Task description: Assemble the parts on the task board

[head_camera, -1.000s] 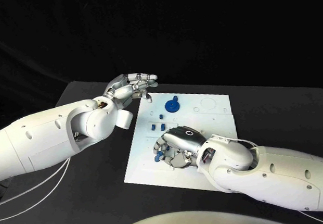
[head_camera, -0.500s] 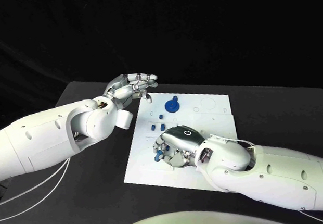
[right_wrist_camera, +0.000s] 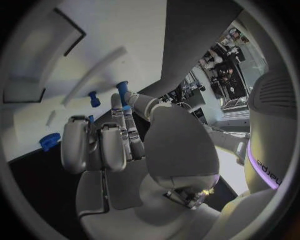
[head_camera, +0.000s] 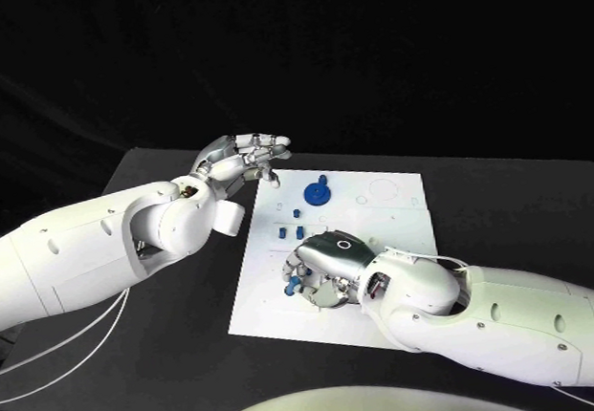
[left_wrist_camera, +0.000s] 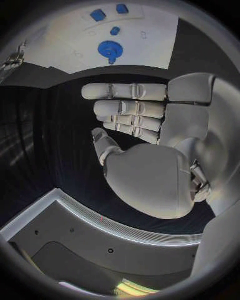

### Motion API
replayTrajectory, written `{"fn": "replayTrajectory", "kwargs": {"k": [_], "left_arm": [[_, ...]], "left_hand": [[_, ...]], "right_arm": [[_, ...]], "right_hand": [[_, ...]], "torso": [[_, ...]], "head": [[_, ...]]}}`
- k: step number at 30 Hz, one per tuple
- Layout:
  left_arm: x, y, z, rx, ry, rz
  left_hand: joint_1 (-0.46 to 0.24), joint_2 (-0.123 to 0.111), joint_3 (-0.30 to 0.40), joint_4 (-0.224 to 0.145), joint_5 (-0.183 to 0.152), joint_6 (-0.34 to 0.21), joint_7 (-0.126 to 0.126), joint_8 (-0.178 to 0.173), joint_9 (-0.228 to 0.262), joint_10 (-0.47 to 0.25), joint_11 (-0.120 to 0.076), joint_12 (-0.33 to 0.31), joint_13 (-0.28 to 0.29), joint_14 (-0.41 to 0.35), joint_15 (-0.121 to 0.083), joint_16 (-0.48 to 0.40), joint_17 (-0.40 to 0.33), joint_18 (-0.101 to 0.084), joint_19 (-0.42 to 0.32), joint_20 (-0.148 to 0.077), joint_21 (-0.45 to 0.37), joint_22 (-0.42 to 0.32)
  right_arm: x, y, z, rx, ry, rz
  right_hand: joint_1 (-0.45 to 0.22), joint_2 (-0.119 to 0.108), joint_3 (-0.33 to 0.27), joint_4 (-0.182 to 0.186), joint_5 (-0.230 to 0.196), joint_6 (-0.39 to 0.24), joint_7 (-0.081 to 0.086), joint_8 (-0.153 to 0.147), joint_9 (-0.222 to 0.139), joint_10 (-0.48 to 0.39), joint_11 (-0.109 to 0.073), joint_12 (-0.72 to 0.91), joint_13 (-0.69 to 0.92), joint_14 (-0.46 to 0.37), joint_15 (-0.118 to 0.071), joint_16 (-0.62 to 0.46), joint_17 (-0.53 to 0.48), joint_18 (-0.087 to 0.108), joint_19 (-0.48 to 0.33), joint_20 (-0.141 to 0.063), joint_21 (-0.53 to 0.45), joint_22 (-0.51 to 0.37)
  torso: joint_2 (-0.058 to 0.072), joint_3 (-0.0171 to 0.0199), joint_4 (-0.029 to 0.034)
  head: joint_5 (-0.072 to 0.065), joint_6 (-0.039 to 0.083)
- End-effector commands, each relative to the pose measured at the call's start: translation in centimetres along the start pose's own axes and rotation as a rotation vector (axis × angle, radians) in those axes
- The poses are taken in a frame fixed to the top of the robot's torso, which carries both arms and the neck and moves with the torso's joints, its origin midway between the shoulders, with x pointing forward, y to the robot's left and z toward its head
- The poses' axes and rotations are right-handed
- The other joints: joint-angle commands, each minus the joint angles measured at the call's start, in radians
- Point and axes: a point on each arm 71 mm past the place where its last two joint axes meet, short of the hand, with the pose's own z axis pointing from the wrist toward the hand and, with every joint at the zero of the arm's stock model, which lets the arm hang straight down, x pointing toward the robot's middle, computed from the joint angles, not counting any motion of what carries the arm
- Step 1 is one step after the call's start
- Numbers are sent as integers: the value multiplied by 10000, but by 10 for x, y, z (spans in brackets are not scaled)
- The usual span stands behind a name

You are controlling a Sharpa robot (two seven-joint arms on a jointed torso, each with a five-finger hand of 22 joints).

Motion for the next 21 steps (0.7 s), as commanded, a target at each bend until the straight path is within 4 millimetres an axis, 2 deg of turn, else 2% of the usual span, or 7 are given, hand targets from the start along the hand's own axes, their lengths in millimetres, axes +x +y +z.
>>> {"fn": "replayTrajectory", "kwargs": {"k": [1, 3, 6, 11, 21], "left_arm": [[3, -1, 0, 51, 203, -49], [3, -1, 0, 50, 207, -51], [3, -1, 1, 47, 209, -52], [3, -1, 1, 33, 215, -54], [2, 0, 0, 1, 243, -63]], "left_hand": [[-53, 19, 16, -26, -19, -18, 14, -41, -8, -62, 28, -47, -12, -27, 9, -35, -10, 136, 11, -2, -31, -10], [-53, 19, 16, -26, -19, -18, 14, -41, -8, -62, 28, -47, -12, -27, 9, -35, -10, 136, 11, -2, -31, -10], [-53, 19, 16, -26, -19, -18, 14, -41, -8, -62, 28, -47, -12, -27, 9, -35, -10, 136, 11, -2, -31, -10], [-58, 41, 14, -24, -15, -30, 22, -41, -16, -78, 36, -39, -11, -31, 20, -28, -20, 137, 16, 9, -44, -19], [-63, 44, 13, -21, -16, -31, 23, -41, -16, -80, 38, -38, -11, -31, 22, -27, -21, 137, 16, 11, -45, -20]], "right_arm": [[4, 2, 0, -82, 401, -209], [5, 3, 1, -133, 408, -166], [5, 3, 2, -153, 365, -115], [4, 2, 2, -58, 177, -43], [-2, -2, -7, 37, -513, 361]], "right_hand": [[-71, -2, -16, -20, 27, 55, 4, 57, 10, 54, -154, -40, 16, 263, -65, -10, -38, -68, 4, -1, -59, 1439], [-218, -94, -77, 23, 93, -91, 50, -23, -18, -53, -111, -136, -11, 258, -31, -12, -44, -61, -22, 15, -110, 1425], [-616, -418, -269, 168, 275, -601, 211, -327, -140, -368, 51, -371, -93, 235, 100, -37, -113, -38, -104, 97, -279, 1366], [-963, -760, -522, 293, 315, -968, 188, -554, -226, -667, 117, -584, -172, 185, 163, -100, -261, 26, -244, 177, -584, 1250], [-1032, -867, -657, 334, 397, -1239, 203, -718, -282, -830, 138, -679, -208, 88, 176, -263, -608, 114, -421, 213, -993, 1089]], "torso": [[2, 1, -8], [-2, 0, -7], [-4, -3, -1], [-4, -7, 4], [-11, 9, -20]], "head": [[2, -3], [-2, 2], [-4, 4], [0, 7], [16, 33]]}}
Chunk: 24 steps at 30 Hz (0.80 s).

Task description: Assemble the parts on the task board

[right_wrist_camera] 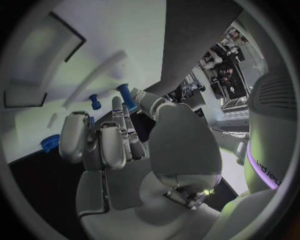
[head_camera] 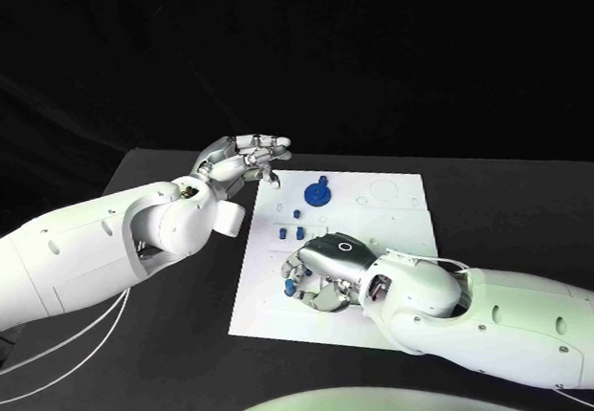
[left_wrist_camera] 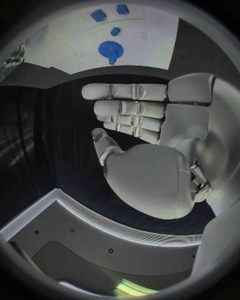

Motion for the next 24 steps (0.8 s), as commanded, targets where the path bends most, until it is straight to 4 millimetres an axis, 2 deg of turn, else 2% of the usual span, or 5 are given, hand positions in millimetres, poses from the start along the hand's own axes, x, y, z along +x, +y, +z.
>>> {"fn": "replayTrajectory", "kwargs": {"k": [1, 15, 21, 22, 24], "left_arm": [[2, 0, 0, 27, 220, -54], [0, 0, 0, -5, 216, -51], [-1, 1, -1, -46, 191, -35], [-1, 1, -1, -51, 202, -38], [0, 1, -1, -51, 230, -47]], "left_hand": [[-63, 43, 12, -21, -16, -30, 23, -41, -9, -43, 1, -38, -11, -31, 21, -27, -10, 137, 16, 10, -45, -10], [-76, 51, 8, -12, -17, -34, 26, -41, -11, -49, 4, -36, -11, -34, 25, -26, -14, 136, 16, 15, -51, -14], [-76, 51, 8, -12, -17, -34, 26, -41, -11, -49, 4, -36, -11, -34, 25, -26, -14, 136, 16, 15, -51, -14], [-76, 51, 8, -12, -17, -34, 26, -41, -11, -49, 4, -36, -11, -34, 25, -26, -14, 136, 16, 15, -51, -14], [-76, 51, 8, -12, -17, -34, 26, -41, -11, -49, 4, -36, -11, -34, 25, -26, -14, 136, 16, 15, -51, -14]], "right_arm": [[-4, 0, -4, -17, -534, 304], [-53, -38, -58, 719, -2487, 2607], [-73, -85, -99, 2997, -1597, 4134], [-75, -96, -111, 3469, -1344, 4290], [-76, -107, -125, 4026, -1089, 4388]], "right_hand": [[-86, -62, -77, 17, 50, -93, 11, -58, -14, -111, 15, -42, -21, 104, 84, -46, -51, 113, -79, 21, -106, 1083], [109, 104, -288, 22, 299, -4, 182, -51, 21, 171, 46, 599, 166, 165, 117, 62, 146, 66, 68, 68, 96, 1185], [-317, 85, -873, 317, 588, 548, -243, 416, 242, 1936, -459, 2207, 1162, 360, -269, 410, 802, -109, 495, -229, 980, 1570], [-732, 259, -1483, 791, 920, 397, -507, 794, 531, 2115, -708, 5658, 4558, 475, -445, 651, 1215, -343, 998, -472, 2107, 2050], [-786, 374, -1817, 1081, 874, 225, -426, 1223, 909, 1655, -590, 8261, 7391, 501, -439, 782, 1497, -402, 1085, -444, 2350, 2173]], "torso": [[-8, 13, -22], [-38, 15, -66], [-72, -2, -151], [-79, -10, -169], [-87, -14, -193]], "head": [[2, 22], [-423, 199], [-880, 260], [-1018, 276], [-1148, 294]]}}
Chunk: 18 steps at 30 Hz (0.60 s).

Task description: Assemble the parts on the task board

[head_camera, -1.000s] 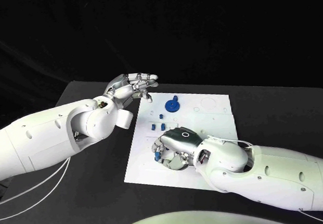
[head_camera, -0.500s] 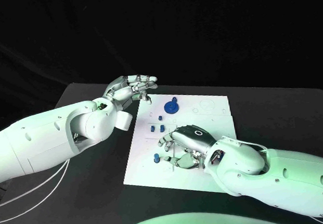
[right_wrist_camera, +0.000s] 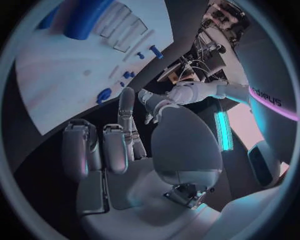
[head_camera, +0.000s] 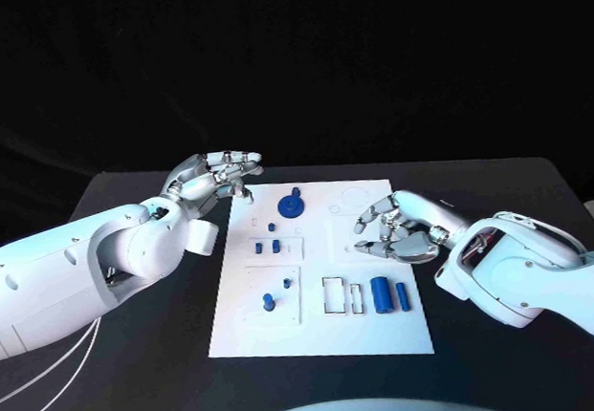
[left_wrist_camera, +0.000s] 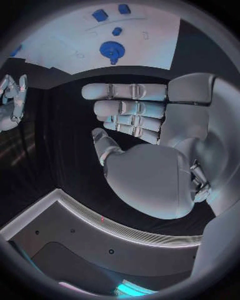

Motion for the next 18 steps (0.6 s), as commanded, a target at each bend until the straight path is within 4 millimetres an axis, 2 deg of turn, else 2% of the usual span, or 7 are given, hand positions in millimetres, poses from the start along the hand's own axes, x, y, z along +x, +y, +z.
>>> {"fn": "replayTrajectory", "kwargs": {"k": [1, 5, 7, 8, 12, 14, 18], "left_arm": [[4, 0, 0, 41, 254, -65], [4, 0, 0, 44, 285, -74], [4, 0, 0, 44, 290, -75], [5, 0, 0, 42, 293, -75], [5, 1, 0, 42, 304, -78], [5, 1, 0, 43, 316, -82], [5, 1, 0, 42, 319, -83]], "left_hand": [[-76, 51, 8, -12, -16, -34, 27, -41, -13, -49, 5, -36, -11, -34, 26, -26, -15, 137, 16, 15, -51, -14], [-88, 47, -1, -7, -19, -36, 26, -39, -15, -54, 7, -32, -11, -38, 29, -24, -19, 137, 14, 19, -58, -18], [-88, 47, -1, -7, -19, -36, 26, -39, -15, -54, 7, -32, -11, -38, 29, -24, -19, 137, 14, 19, -58, -18], [-88, 47, -1, -7, -19, -36, 26, -39, -15, -54, 7, -32, -11, -38, 29, -24, -19, 137, 14, 19, -58, -18], [-97, 49, -5, -2, -19, -36, 26, -37, -15, -55, 8, -31, -11, -39, 31, -23, -20, 137, 14, 21, -60, -20], [-97, 49, -5, -2, -19, -36, 26, -37, -15, -55, 8, -31, -11, -39, 31, -23, -20, 137, 14, 21, -60, -20], [-97, 49, -5, -2, -19, -36, 26, -37, -15, -55, 8, -31, -11, -39, 31, -23, -20, 137, 14, 21, -60, -20]], "right_arm": [[-2, -23, -14, 1617, 1181, 1179], [-9, -42, -32, 2545, 1313, 822], [-9, -47, -39, 2886, 1321, 616], [-8, -50, -43, 3081, 1312, 446], [-2, -53, -50, 3490, 1258, 28], [3, -53, -52, 3629, 1257, -117], [13, -53, -54, 3811, 1285, -361]], "right_hand": [[-39, 125, -528, 426, 68, -358, 3, 675, 605, -632, 50, 3804, 4042, 506, -11, 195, 377, -135, 515, -29, 429, 2203], [-93, 54, -864, 694, 169, -561, 8, 1011, 913, -49, 37, 5654, 6115, 608, 16, 431, 960, -200, 641, -9, 727, 2322], [-93, 55, -983, 810, 209, -646, 20, 1108, 1003, 70, 50, 6047, 6572, 629, 15, 492, 1112, -213, 663, 5, 779, 2344], [-145, 95, -1079, 948, 240, -625, -22, 1218, 1081, 486, 35, 6769, 7400, 657, 24, 557, 1282, -236, 712, -7, 893, 2383], [-213, 38, -1392, 1269, 314, -734, -19, 1395, 1241, 758, 38, 7372, 8124, 703, 5, 671, 1584, -275, 784, -1, 1059, 2438], [-226, 32, -1430, 1311, 319, -763, -13, 1400, 1251, 763, 38, 7392, 8150, 704, 10, 676, 1596, -278, 790, -1, 1072, 2442], [-215, 36, -1639, 1552, 349, -802, -22, 1506, 1336, 908, 37, 7648, 8477, 747, 14, 762, 1847, -305, 842, 3, 1195, 2479]], "torso": [[-28, -20, -78], [-50, -21, -122], [-59, -18, -157], [-58, -16, -160], [-70, -21, -191], [-74, -22, -194], [-61, -26, -170]], "head": [[-338, 43], [-470, -25], [-508, -47], [-521, -51], [-553, -73], [-551, -79], [-546, -125]]}}
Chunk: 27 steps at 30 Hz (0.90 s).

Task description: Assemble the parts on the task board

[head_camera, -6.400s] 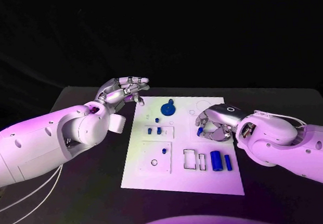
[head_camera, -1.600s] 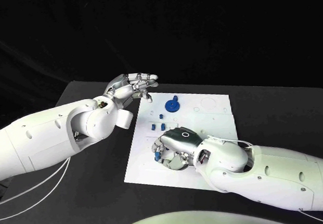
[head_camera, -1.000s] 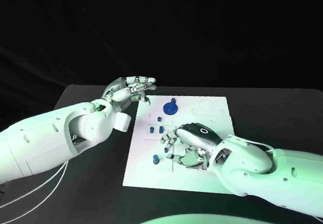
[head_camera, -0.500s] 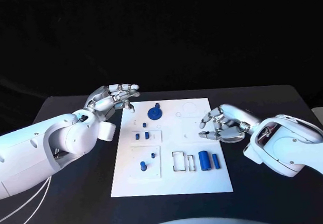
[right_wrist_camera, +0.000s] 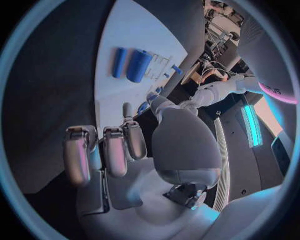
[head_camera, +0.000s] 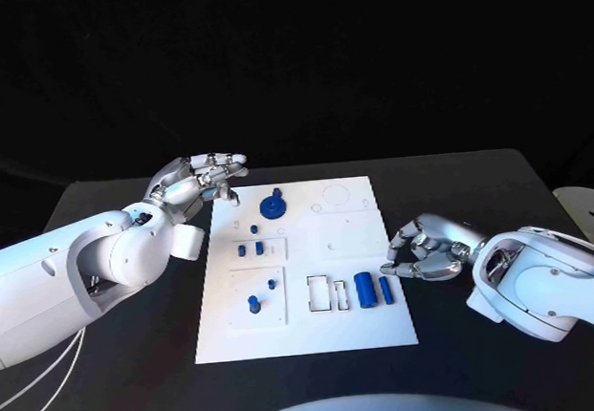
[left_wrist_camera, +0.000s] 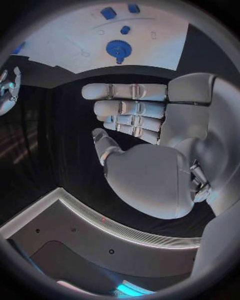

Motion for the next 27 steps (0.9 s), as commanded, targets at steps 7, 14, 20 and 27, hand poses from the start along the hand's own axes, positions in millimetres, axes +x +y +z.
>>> {"fn": "replayTrajectory", "kwargs": {"k": [7, 14, 20, 27], "left_arm": [[2, -1, 0, 73, 194, -44], [3, 0, 0, 75, 219, -55], [3, 0, 0, 77, 221, -56], [2, 0, 0, 78, 216, -54]], "left_hand": [[-57, 9, -5, -2, -19, -36, 27, -38, -16, -56, 8, -31, -11, -39, 30, -23, -12, 136, 14, 21, -60, -11], [-60, 20, -3, 3, -16, -35, 25, -35, -17, -57, 6, -27, -10, -41, 31, -21, -15, 137, 13, 23, -65, -14], [-60, 20, -3, 3, -16, -35, 25, -35, -17, -57, 6, -27, -10, -41, 31, -21, -15, 137, 13, 23, -65, -14], [-60, 20, -3, 3, -16, -35, 25, -35, -17, -57, 6, -27, -10, -41, 31, -21, -15, 137, 13, 23, -65, -14]], "right_arm": [[17, 3, 3, 421, 29, -781], [29, 7, 7, 355, 257, -776], [37, 12, 10, 219, 406, -763], [46, 15, 13, 140, 607, -808]], "right_hand": [[-19, 1, -140, 195, 82, -50, -10, 121, 63, 179, -5, 251, 835, 767, 12, 88, 1066, -118, 872, 2, 142, 2500], [5, 9, -233, 307, 107, -46, -17, 164, 92, 237, -9, 340, 949, 779, 10, 115, 1142, -134, 902, 1, 214, 2522], [11, 17, -284, 374, 128, -42, -21, 188, 107, 242, -12, 354, 969, 781, 9, 122, 1158, -139, 910, 1, 234, 2527], [-5, 11, -426, 544, 137, -52, -27, 229, 135, 241, -15, 366, 996, 778, 6, 124, 1156, -130, 894, 0, 197, 2516]], "torso": [[12, -17, -5], [10, -17, 4], [-2, -15, -4], [-3, -17, -8]], "head": [[18, -41], [53, -61], [108, -96], [160, -131]]}}
